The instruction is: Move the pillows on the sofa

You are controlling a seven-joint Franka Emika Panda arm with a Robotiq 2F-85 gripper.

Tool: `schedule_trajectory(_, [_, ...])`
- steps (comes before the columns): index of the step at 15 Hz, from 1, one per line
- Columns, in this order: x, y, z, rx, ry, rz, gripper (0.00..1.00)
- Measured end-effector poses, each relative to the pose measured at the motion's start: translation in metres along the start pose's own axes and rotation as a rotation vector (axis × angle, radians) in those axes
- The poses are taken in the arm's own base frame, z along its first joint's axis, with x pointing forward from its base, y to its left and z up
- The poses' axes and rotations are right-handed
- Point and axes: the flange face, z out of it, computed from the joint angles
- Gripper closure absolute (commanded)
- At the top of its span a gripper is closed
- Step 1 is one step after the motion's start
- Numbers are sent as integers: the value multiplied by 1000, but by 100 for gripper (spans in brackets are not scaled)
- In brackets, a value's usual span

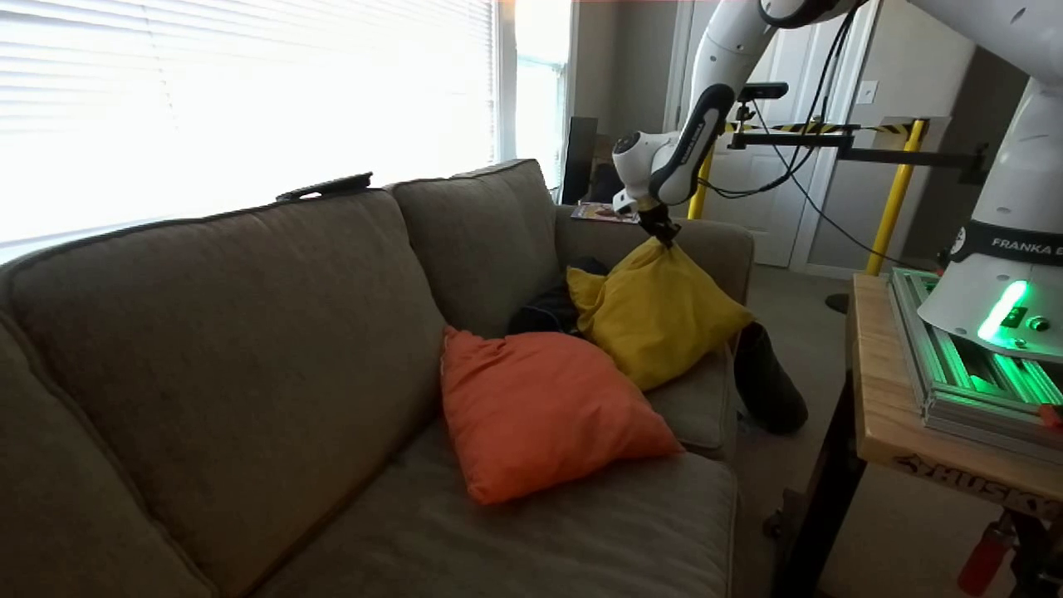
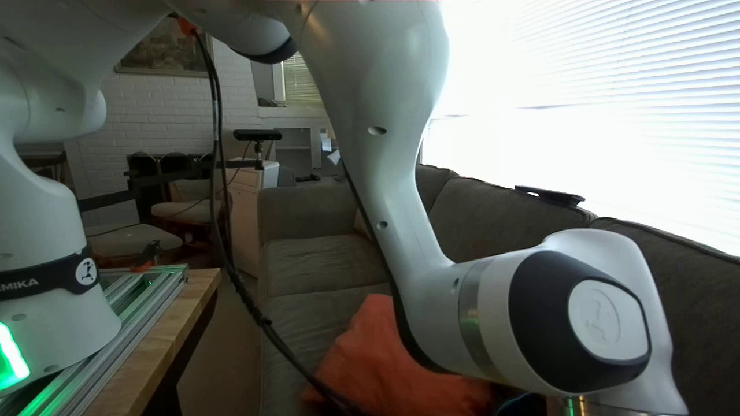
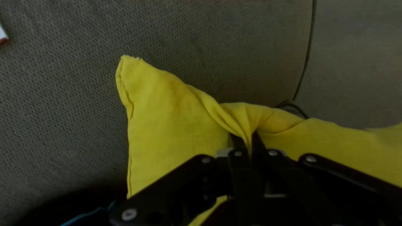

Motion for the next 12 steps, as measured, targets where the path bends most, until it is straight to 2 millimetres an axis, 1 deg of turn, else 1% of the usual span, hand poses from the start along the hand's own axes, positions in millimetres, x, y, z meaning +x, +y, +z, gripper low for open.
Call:
schedule_trajectory(2, [2,-1,6,-59,-19,-73,98])
schedule_trajectory(5, [-3,0,9,-167,-32,-182,98])
schedule_trajectory(8, [-9,-2,11,-268,-12,-292,98])
schedule_trajectory(11, [-13,-8,15,-349,26,-415,98])
schedule_trajectory(12, [-14,-10,16,-372,36,-458,70])
